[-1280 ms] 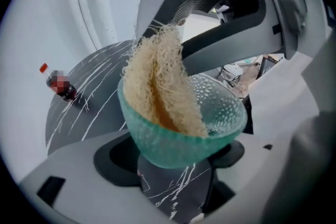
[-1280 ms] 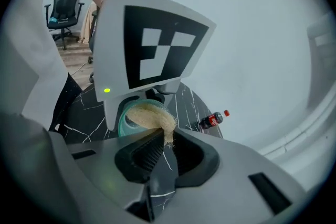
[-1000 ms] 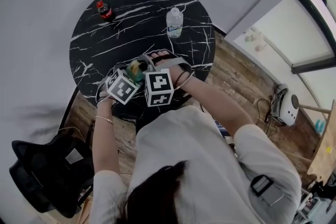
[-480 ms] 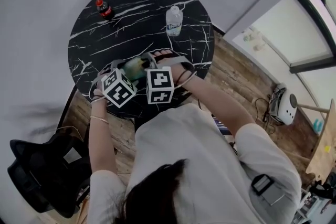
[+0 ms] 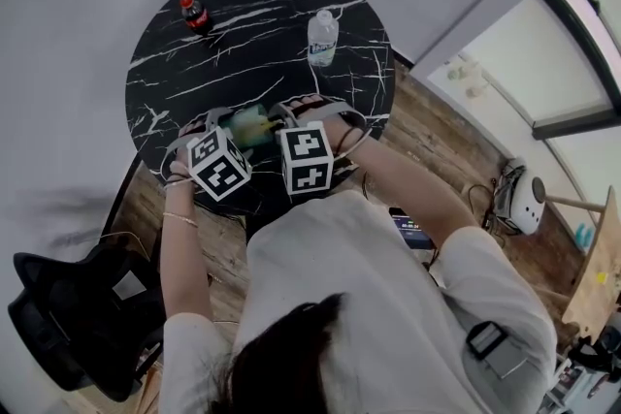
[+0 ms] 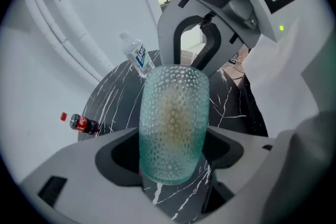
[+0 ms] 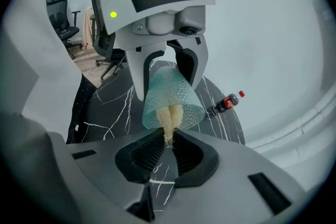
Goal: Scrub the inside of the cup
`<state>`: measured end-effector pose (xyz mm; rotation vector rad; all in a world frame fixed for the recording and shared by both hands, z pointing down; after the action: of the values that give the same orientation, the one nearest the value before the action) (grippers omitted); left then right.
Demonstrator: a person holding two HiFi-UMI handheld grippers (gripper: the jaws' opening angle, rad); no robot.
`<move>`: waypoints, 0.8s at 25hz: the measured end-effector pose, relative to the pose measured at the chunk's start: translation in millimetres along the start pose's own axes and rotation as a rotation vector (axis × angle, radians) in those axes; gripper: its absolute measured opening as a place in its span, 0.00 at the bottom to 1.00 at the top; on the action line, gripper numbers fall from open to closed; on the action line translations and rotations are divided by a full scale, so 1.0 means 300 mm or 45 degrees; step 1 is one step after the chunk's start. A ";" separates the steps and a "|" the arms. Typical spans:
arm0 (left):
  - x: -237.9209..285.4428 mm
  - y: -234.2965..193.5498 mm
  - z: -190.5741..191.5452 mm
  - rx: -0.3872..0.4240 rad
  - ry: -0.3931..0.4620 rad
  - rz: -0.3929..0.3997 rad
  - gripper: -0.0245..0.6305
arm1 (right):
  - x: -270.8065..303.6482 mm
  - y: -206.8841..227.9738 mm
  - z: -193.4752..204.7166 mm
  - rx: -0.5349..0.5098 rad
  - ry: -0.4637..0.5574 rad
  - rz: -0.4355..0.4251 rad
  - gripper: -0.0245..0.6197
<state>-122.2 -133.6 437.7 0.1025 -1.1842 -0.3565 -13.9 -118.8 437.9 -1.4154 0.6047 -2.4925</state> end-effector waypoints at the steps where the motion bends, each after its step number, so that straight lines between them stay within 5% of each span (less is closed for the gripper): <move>1: -0.003 0.002 0.002 0.005 -0.002 0.001 0.56 | -0.005 -0.008 -0.005 -0.002 0.016 -0.020 0.14; 8: 0.000 0.049 0.025 0.043 -0.046 0.065 0.56 | -0.028 -0.079 -0.031 0.005 0.097 -0.169 0.13; 20: -0.018 0.080 0.038 0.057 -0.055 0.040 0.56 | -0.094 -0.076 -0.048 0.262 0.301 -0.242 0.13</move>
<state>-129.3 -108.1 443.6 0.1152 -1.2355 -0.3061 -11.3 -84.2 419.8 -1.1623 0.2503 -2.8012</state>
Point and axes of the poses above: the fingertips, and each gripper's own axes: x forward along the fingers, y to its right, z out of its underside, the point moved 10 cm from there along -x, backward along the fingers, and after that the axes turned 5 degrees about y, right-handed, at the moved point
